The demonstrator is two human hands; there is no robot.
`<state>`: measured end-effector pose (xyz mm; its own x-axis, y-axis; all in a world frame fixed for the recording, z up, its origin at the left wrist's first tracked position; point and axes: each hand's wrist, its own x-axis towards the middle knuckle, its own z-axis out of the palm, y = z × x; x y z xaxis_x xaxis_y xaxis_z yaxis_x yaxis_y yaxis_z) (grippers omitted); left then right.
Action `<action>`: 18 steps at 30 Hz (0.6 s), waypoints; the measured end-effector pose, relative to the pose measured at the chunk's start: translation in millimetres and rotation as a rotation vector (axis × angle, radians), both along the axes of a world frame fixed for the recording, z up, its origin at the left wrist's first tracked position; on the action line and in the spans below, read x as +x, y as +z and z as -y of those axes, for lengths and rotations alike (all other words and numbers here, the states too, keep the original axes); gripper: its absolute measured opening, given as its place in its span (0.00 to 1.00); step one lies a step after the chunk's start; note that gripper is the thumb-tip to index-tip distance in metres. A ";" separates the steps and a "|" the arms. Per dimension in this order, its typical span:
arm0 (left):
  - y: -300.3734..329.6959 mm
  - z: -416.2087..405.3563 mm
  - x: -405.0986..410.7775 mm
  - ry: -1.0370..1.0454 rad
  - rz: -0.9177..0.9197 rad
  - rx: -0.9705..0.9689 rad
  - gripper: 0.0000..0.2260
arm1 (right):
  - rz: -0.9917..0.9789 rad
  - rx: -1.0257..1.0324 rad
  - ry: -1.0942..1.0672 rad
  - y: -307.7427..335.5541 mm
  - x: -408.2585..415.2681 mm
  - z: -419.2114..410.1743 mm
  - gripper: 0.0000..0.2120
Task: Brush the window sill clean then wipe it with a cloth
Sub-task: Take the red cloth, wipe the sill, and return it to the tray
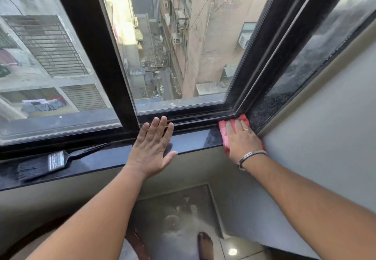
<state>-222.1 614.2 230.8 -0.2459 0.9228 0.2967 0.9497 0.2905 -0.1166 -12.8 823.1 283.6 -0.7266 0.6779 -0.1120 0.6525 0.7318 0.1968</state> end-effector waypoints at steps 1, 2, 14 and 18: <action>-3.1 -0.7 -0.3 0.021 0.008 -0.014 0.38 | 0.010 -0.013 0.001 0.9 1.5 -1.8 0.35; -6.2 0.5 -2.6 0.037 0.017 -0.021 0.38 | 0.004 -0.039 -0.002 2.6 0.3 -1.7 0.36; 11.1 8.2 0.7 -0.014 0.086 -0.024 0.36 | -0.203 -0.342 -0.107 18.2 62.9 48.0 0.26; 53.2 15.0 20.0 -0.230 0.253 0.057 0.22 | -0.392 -0.339 0.117 34.4 53.4 84.2 0.16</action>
